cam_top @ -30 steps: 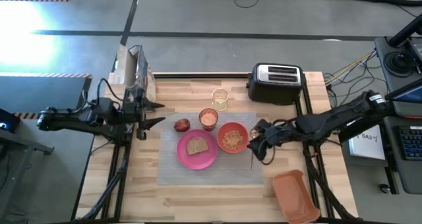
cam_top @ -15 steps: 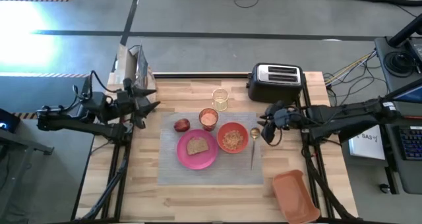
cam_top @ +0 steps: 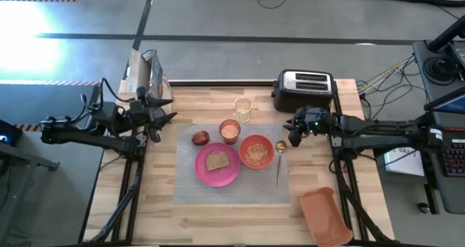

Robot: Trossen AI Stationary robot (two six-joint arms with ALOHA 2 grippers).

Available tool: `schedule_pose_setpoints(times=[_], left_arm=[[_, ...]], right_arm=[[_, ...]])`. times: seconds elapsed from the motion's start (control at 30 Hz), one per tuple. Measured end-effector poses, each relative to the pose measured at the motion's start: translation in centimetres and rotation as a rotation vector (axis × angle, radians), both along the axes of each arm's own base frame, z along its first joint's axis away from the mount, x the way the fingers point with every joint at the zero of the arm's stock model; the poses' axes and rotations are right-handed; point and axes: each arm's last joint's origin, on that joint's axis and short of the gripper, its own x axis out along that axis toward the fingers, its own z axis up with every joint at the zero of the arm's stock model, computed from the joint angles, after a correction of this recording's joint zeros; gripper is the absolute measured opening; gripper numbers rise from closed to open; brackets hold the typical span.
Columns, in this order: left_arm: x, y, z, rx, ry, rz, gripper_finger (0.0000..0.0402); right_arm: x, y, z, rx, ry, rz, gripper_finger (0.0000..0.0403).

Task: Arrange a breakfast setting
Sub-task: Return to Home Position

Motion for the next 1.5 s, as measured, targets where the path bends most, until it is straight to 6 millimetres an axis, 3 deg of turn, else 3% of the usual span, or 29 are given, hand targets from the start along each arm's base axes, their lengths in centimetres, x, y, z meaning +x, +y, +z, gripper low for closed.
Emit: schedule_pose_setpoints(times=[0.4,0.83,1.5], left_arm=[[0.0,0.0,-0.1,-0.014,0.0,0.0,0.0201],[0.1,0.0,-0.1,-0.018,0.001,0.0,0.0201],[1.0,-0.1,-0.5,-0.015,0.041,0.0,0.0201]], right_arm=[[-1.5,-1.7,-3.5,0.042,-0.062,-0.032,0.0116],[-3.1,-0.9,-7.1,0.03,-0.213,0.038,0.0122],[-3.3,-1.1,-7.3,0.052,-0.201,-0.106,0.0116]])
